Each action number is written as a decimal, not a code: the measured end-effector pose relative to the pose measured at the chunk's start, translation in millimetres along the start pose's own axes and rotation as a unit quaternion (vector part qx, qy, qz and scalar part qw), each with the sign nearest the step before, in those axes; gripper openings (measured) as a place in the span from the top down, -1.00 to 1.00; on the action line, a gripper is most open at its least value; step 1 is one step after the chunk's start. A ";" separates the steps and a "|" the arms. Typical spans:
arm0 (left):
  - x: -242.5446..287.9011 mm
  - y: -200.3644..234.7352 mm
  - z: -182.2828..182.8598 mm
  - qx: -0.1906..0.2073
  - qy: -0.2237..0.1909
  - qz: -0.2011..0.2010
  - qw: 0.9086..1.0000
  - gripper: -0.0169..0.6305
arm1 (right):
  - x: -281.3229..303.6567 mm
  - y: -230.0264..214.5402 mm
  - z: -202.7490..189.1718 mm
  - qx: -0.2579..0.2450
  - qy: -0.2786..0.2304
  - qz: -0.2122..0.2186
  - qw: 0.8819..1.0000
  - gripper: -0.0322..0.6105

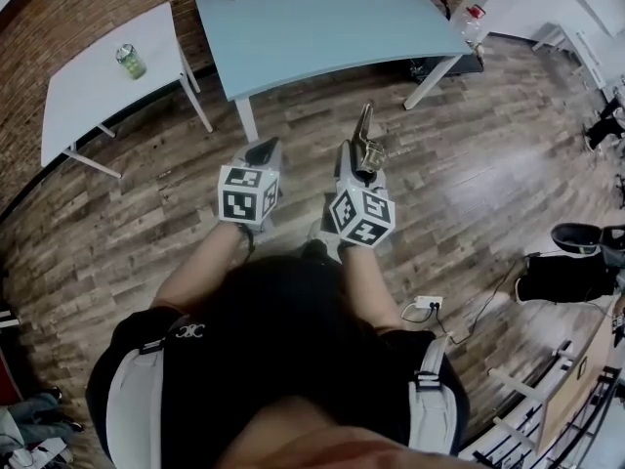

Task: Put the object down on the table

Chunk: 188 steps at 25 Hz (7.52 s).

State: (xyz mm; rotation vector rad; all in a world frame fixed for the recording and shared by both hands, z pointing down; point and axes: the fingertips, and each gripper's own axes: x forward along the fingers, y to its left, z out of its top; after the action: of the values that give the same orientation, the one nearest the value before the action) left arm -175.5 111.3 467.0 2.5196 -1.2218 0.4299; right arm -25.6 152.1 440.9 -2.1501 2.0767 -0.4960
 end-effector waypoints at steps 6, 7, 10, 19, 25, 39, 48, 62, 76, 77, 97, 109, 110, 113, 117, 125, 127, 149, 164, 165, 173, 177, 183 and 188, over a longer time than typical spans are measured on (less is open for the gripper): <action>47.6 -0.7 24.9 -0.009 0.001 0.005 1.000 0.95 | 38.0 -22.4 18.5 -0.022 0.005 0.009 1.000 0.56; 55.5 -3.0 27.6 -0.010 0.002 0.006 1.000 0.95 | 42.9 -27.9 20.9 -0.024 0.007 0.011 1.000 0.56; 78.7 -13.1 33.8 -0.010 0.005 0.008 1.000 0.95 | 56.5 -47.6 28.1 -0.029 0.009 0.015 0.999 0.56; 146.6 -39.6 56.1 0.003 0.014 0.006 1.000 0.95 | 98.0 -102.2 42.1 -0.022 0.028 0.019 0.999 0.56; 181.0 -55.5 71.4 0.004 0.014 0.006 1.000 0.95 | 120.1 -127.7 53.7 -0.026 0.036 0.029 0.999 0.56; 224.6 -46.2 75.1 -0.011 0.019 0.015 1.000 0.95 | 162.3 -148.3 48.6 -0.021 0.063 0.041 0.997 0.56; 277.1 -35.6 89.7 -0.016 0.018 0.001 1.000 0.95 | 205.4 -163.4 52.3 -0.029 0.070 0.042 0.996 0.56; 365.2 -5.2 125.5 -0.022 0.030 -0.010 0.999 0.95 | 298.0 -181.8 64.3 -0.031 0.092 0.045 0.994 0.56; 462.3 46.2 161.2 -0.033 0.047 -0.033 0.998 0.95 | 409.2 -194.9 67.5 -0.033 0.124 0.029 0.991 0.57; 468.4 50.0 163.9 -0.032 0.047 -0.036 0.998 0.95 | 416.9 -195.9 66.6 -0.031 0.125 0.026 0.991 0.57; 518.3 88.4 174.6 -0.046 0.065 -0.036 0.996 0.95 | 479.4 -229.8 29.9 -0.036 0.179 -0.022 0.983 0.56; 533.0 106.4 153.5 -0.102 0.090 0.003 0.991 0.95 | 520.9 -250.7 -40.8 -0.060 0.292 0.016 0.954 0.56; 534.1 105.2 149.6 -0.104 0.095 0.006 0.990 0.95 | 522.8 -254.3 -50.7 -0.062 0.304 0.019 0.950 0.56; 535.5 101.6 139.1 -0.103 0.106 0.014 0.989 0.95 | 525.3 -261.9 -73.4 -0.067 0.331 0.024 0.941 0.56; 535.8 104.3 130.4 -0.106 0.118 0.021 0.987 0.95 | 527.9 -259.7 -88.1 -0.065 0.348 0.031 0.935 0.56; 540.7 97.1 120.4 -0.105 0.133 0.017 0.985 0.95 | 534.5 -261.2 -101.5 -0.071 0.373 0.036 0.924 0.55; 540.7 96.1 118.5 -0.109 0.136 0.016 0.985 0.95 | 534.3 -261.6 -106.4 -0.073 0.382 0.037 0.920 0.55; 533.8 100.8 111.1 -0.107 0.148 0.017 0.983 0.95 | 536.6 -258.4 -122.3 -0.102 0.401 0.034 0.910 0.28; 534.3 92.8 105.8 -0.099 0.156 0.006 0.983 0.95 | 532.4 -296.1 -91.1 -0.127 0.333 -0.065 0.932 0.07; 534.5 91.8 106.1 -0.099 0.157 0.005 0.983 0.95 | 532.2 -298.7 -89.2 -0.135 0.329 -0.073 0.932 0.02; 534.7 91.7 104.9 -0.097 0.159 0.002 0.982 0.95 | 533.3 -310.7 -87.7 -0.166 0.320 -0.098 0.928 -0.20; 536.6 94.1 105.2 -0.098 0.158 0.000 0.983 0.95 | 538.2 -297.8 -79.3 -0.142 0.299 -0.073 0.941 -0.21; 538.4 97.1 107.9 -0.093 0.157 -0.001 0.983 0.95 | 540.7 -287.3 -46.4 -0.111 0.247 -0.073 0.960 -0.02; 543.4 95.4 114.9 -0.087 0.153 -0.006 0.984 0.95 | 541.6 -277.0 -15.6 -0.095 0.214 -0.065 0.970 0.36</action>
State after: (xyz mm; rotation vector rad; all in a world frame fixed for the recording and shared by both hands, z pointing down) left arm 85.5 -372.6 590.6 2.2144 -1.0752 0.6500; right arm 238.6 -364.8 623.4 -2.4832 2.2819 -0.8799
